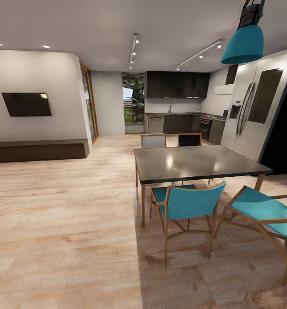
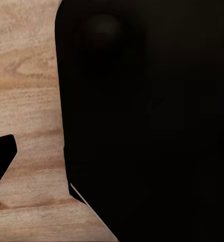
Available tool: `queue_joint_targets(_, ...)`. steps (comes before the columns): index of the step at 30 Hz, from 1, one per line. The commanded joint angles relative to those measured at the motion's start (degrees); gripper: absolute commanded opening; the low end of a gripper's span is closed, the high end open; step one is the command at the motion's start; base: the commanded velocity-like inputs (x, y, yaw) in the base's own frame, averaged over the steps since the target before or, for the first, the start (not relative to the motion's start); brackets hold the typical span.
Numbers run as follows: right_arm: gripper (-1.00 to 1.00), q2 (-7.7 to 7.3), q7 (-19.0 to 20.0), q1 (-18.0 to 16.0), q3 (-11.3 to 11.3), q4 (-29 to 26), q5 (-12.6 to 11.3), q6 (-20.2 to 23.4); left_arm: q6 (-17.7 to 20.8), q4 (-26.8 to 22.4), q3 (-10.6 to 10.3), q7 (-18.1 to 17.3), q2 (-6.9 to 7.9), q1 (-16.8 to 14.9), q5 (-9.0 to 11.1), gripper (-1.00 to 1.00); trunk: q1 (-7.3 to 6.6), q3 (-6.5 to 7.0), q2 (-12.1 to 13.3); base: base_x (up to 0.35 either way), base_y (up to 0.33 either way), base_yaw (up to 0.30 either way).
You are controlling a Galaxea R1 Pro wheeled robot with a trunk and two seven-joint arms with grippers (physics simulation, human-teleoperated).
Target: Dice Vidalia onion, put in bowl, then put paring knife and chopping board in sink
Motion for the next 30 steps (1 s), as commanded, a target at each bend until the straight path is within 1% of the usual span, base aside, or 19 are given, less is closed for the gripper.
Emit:
queue_joint_targets(1,1.0,0.33,-0.2,-0.3,0.3,-0.3,0.1,-0.3,-0.1,0.1,0.1,-0.1,0.33,0.3,-0.1,1.0,0.0,-0.03,0.0,0.0,0.0,0.0)
queue_joint_targets(4,1.0,1.24,-0.2,-0.6,0.3,-0.9,0.1,-0.2,-0.1,0.1,0.1,-0.1,0.51,0.4,-0.1,1.0,0.0,-0.03,0.0,0.0,0.0,0.0)
queue_joint_targets(7,1.0,1.38,-0.2,-0.6,0.3,-1.2,0.1,-0.3,-0.1,0.1,0.1,-0.1,0.54,0.4,-0.1,1.0,0.0,-0.03,0.0,0.0,0.0,0.0)
queue_joint_targets(11,1.0,1.48,-0.3,-0.6,0.1,-1.5,0.0,-1.5,-0.1,0.1,0.1,-0.1,0.55,0.4,-0.1,1.0,0.0,-0.03,0.0,0.0,0.0,0.0)
queue_joint_targets(15,1.0,1.83,-0.3,-0.6,0.0,-1.7,-0.2,-2.8,-0.1,-0.1,0.2,-0.2,0.07,0.4,0.1,1.0,0.0,-0.03,0.0,0.0,0.0,0.0)
queue_joint_targets(20,1.0,1.72,-0.4,-0.6,0.0,-1.8,-0.2,-4.4,-1.1,-1.4,0.3,-0.3,-1.14,0.4,0.1,1.0,0.0,-0.03,0.0,0.0,0.0,0.0)
queue_joint_targets(22,1.0,1.68,-0.4,-0.6,0.0,-1.8,-0.1,-5.0,-1.7,-2.0,0.3,-0.3,-1.41,0.4,0.1,1.0,0.0,-0.03,0.0,0.0,0.0,0.0)
queue_joint_targets(26,1.0,1.42,-0.4,-0.6,0.1,-2.9,0.1,-6.3,-2.3,-3.3,0.3,-0.3,-1.61,0.4,0.1,1.0,0.0,-0.03,0.0,0.0,0.0,0.0)
queue_joint_targets(30,1.0,1.39,-0.4,-0.6,0.1,-4.2,0.1,-7.6,-2.4,-4.6,0.3,-0.1,-1.34,0.4,0.0,1.0,0.0,-0.03,0.0,0.0,0.0,0.0)
